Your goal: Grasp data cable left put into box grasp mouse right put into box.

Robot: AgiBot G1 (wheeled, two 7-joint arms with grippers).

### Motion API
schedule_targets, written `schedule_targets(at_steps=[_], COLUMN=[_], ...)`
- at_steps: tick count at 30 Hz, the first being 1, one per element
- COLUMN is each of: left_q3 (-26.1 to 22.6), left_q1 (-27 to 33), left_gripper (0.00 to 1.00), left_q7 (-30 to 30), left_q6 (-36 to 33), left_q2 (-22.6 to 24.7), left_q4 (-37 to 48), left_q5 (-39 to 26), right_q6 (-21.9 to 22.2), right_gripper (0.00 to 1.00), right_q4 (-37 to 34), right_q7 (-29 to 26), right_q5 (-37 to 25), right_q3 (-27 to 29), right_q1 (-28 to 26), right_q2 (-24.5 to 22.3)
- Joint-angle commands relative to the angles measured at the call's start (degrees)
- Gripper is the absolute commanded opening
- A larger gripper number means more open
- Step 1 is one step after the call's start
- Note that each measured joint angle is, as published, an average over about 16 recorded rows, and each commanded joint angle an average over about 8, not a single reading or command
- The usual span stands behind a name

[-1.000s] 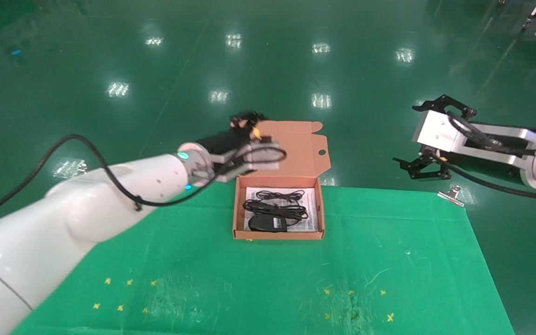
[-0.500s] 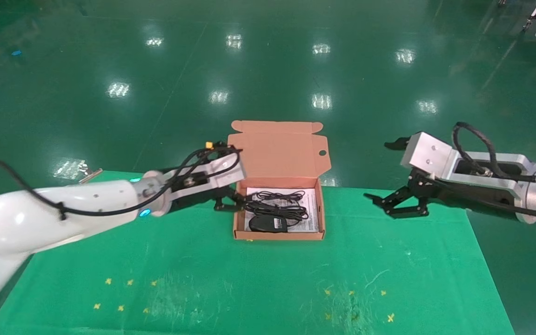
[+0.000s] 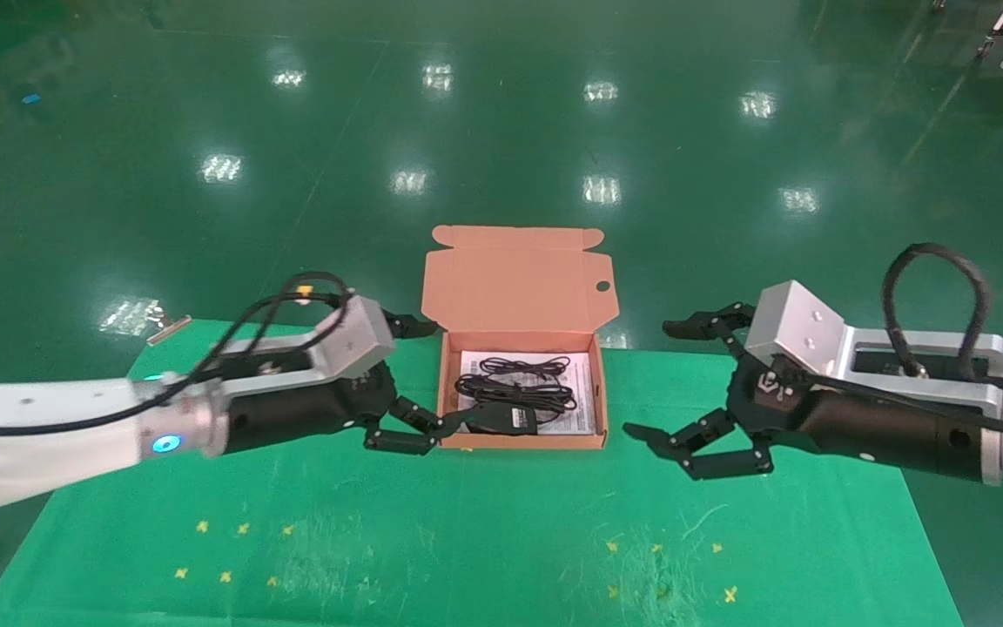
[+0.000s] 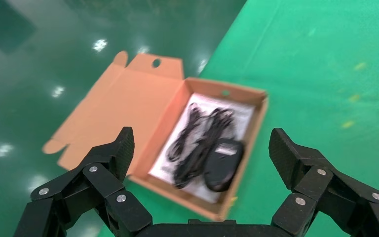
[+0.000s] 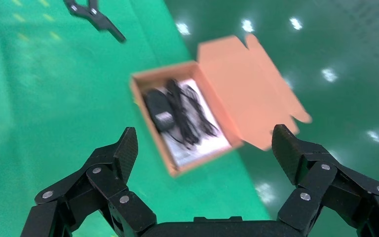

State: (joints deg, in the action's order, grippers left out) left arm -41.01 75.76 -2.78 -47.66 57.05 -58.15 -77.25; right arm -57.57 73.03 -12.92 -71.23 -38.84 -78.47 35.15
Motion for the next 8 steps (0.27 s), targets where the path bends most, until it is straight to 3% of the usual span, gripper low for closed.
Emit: schedule_targets(at_steps=[1, 8], left_q3=[1.51, 5.59], left_q1=[-0.86, -3.17], left_gripper=[1.0, 1.0], left_q7=[-0.48, -1.78], left_q6=[-2.29, -8.5], left_q2=[-1.33, -4.93], left_q4=[-0.93, -3.45], left_q5=[2.14, 7.91], right_q6=[-1.65, -6.1], right_gripper=[1.0, 1.0], right_q4=[0.03, 0.12], right_q7=[0.13, 0.47], right_q5=[1.72, 6.37], right_q3=[1.34, 4.95], right_q1=[0.99, 3.67], right_q2=[-0.01, -0.03])
